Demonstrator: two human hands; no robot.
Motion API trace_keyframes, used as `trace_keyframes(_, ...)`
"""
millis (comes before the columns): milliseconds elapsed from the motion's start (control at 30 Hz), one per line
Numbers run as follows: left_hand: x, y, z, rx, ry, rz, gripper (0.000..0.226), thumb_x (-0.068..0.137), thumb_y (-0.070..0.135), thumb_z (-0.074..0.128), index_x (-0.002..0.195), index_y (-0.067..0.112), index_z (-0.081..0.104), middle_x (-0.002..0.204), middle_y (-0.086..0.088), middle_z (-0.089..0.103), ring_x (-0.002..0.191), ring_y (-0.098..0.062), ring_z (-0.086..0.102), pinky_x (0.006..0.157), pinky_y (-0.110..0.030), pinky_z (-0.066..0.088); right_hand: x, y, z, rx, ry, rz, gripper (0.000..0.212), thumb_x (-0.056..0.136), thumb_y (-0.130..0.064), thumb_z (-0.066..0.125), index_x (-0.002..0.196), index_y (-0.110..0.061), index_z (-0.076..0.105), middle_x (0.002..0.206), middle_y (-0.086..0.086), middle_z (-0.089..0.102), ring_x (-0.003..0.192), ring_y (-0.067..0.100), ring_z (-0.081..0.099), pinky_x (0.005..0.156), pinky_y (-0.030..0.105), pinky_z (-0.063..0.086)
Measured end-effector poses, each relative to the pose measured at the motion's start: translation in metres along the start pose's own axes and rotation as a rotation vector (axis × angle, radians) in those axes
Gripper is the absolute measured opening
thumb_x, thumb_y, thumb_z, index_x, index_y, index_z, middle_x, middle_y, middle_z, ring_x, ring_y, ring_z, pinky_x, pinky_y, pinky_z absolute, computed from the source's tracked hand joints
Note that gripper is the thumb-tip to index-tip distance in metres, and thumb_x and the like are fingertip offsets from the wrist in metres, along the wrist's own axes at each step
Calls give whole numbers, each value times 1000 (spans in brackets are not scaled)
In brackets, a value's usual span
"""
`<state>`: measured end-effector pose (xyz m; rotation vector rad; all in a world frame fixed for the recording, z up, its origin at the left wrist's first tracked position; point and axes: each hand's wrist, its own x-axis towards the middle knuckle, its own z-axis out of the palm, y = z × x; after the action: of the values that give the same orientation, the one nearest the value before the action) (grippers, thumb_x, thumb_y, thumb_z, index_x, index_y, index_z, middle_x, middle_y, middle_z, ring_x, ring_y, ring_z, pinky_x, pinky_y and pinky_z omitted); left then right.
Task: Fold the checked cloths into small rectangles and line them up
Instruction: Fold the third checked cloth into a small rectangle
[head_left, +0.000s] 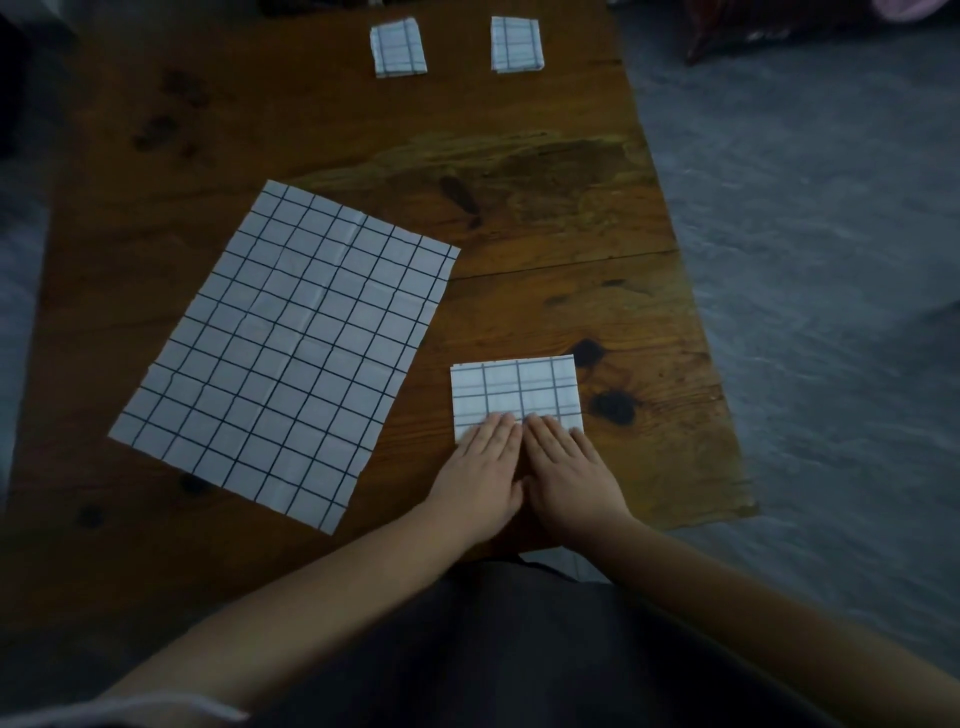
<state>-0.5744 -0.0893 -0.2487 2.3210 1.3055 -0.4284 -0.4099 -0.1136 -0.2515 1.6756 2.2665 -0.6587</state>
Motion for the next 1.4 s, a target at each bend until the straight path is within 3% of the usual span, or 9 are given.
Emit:
trace_keyframes(133,-10,-13,7,34,-15,2,73,106,49,27,161,13,-6,169,-6,-11,155,-18,-16,127,-40,-4,-7,19,5,-22,17,11,72,96,-47,6,163,-19,5,170,-1,2,154,14,-10,125,42,-4)
trace_keyframes(467,-50,-52,15,-16,-39,-131,72,106,52,19,157,15,-17,166,-3,-20,153,-17,-21,125,-38,-9,-30,33,2,86,21,171,70,107,-46,26,162,-16,-4,170,1,-6,156,15,-11,125,37,-7)
trace_keyframes(567,-45,-43,9,-59,17,-107,72,106,49,23,159,14,-12,168,-4,-16,152,-17,-22,123,-35,-13,-24,19,-7,391,166,265,66,105,-36,45,162,-18,17,170,1,12,157,16,3,123,32,3)
trace_keyframes(667,-37,-29,0,-82,124,-50,68,106,41,30,162,14,0,170,-5,-5,154,-16,-16,122,-33,-11,-9,12,-21,742,314,446,50,99,-19,58,147,-22,44,155,0,40,148,20,31,119,36,26)
trace_keyframes(833,-17,-14,-11,-177,49,34,64,105,26,40,162,16,13,170,-2,9,156,-17,1,121,-30,-2,21,20,-46,980,284,733,54,98,-16,60,149,-16,42,145,6,49,128,23,52,96,33,48)
trace_keyframes(1033,-10,-21,-11,-239,56,31,63,100,17,47,159,16,26,166,-1,23,152,-17,15,126,-37,15,41,23,-59,1025,101,891,52,93,-11,63,141,-9,43,118,8,58,85,17,53,58,27,42)
trace_keyframes(1100,-9,-25,-11,-255,46,40,64,99,15,47,159,17,26,165,0,24,151,-16,16,126,-39,18,46,22,-61,1055,100,932,49,91,-10,63,137,-7,44,114,10,59,84,18,54,66,32,47)
trace_keyframes(1233,-8,-28,-8,-248,48,60,66,98,15,49,160,18,26,164,0,25,150,-16,17,125,-39,20,52,16,-65,1180,100,1008,49,94,-11,64,140,-5,49,112,11,56,109,29,57,79,38,45)
trace_keyframes(1400,-9,-27,-13,-383,81,42,60,99,14,49,156,19,33,160,1,31,148,-14,21,125,-34,18,49,14,-72,1241,110,906,46,98,-15,61,143,-10,53,111,4,58,101,20,52,83,36,43)
